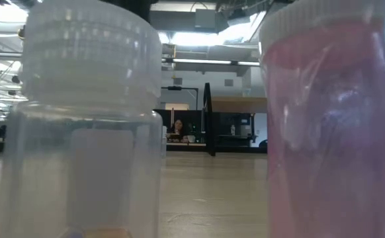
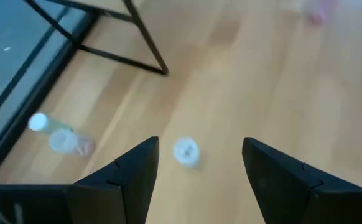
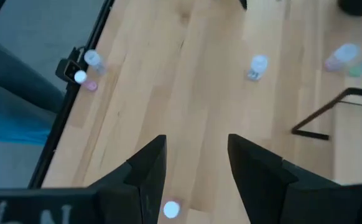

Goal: Pick and place medicine bottles onto shelf by color
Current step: Put the middle transparent pill bottle on the shelf

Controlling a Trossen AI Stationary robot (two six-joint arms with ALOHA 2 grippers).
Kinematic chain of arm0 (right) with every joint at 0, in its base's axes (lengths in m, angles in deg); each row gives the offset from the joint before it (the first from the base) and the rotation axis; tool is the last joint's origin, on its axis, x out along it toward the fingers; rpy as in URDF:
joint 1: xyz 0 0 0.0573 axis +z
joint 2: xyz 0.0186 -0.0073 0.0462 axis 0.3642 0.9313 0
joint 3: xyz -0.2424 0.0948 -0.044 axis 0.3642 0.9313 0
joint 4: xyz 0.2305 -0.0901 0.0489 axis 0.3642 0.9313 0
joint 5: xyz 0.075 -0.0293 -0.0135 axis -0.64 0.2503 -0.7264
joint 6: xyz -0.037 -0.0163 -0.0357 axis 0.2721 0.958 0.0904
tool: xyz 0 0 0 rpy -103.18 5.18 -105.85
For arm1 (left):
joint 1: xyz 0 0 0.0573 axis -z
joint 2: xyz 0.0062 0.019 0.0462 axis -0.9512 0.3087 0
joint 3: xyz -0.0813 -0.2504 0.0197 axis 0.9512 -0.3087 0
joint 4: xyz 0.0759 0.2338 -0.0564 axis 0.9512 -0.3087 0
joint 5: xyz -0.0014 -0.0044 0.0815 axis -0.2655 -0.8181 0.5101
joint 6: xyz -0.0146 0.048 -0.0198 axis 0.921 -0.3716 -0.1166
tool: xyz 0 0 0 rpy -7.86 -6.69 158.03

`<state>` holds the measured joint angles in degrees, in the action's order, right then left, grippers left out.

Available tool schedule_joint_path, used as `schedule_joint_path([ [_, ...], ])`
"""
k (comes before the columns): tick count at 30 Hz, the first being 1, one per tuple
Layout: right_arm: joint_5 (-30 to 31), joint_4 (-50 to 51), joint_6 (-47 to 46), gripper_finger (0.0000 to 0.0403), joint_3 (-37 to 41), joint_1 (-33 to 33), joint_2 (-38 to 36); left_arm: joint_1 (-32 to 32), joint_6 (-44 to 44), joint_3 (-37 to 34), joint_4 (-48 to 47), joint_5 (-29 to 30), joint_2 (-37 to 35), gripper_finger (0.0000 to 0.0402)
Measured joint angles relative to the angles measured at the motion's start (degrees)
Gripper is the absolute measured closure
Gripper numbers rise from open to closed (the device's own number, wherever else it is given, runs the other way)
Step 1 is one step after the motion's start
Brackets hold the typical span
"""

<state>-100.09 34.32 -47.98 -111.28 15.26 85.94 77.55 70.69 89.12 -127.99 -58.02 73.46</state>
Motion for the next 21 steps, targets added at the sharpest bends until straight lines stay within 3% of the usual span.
schedule_joint_path([
  [7,0.02,-9.22,0.19,0.0228,10.09,2.28,0.17,1.60,-6.20,0.00,-2.87,-2.14,0.00,0.0176],
  [15,0.13,-21.15,0.22,0.0228,18.54,2.35,0.17,-2.36,-10.79,0.00,-3.07,-11.93,0.00,0.0176],
  [21,0.17,-25.80,0.13,0.0228,22.21,2.33,0.17,-4.68,-14.16,0.02,-2.41,-12.80,1.27,0.0176],
])
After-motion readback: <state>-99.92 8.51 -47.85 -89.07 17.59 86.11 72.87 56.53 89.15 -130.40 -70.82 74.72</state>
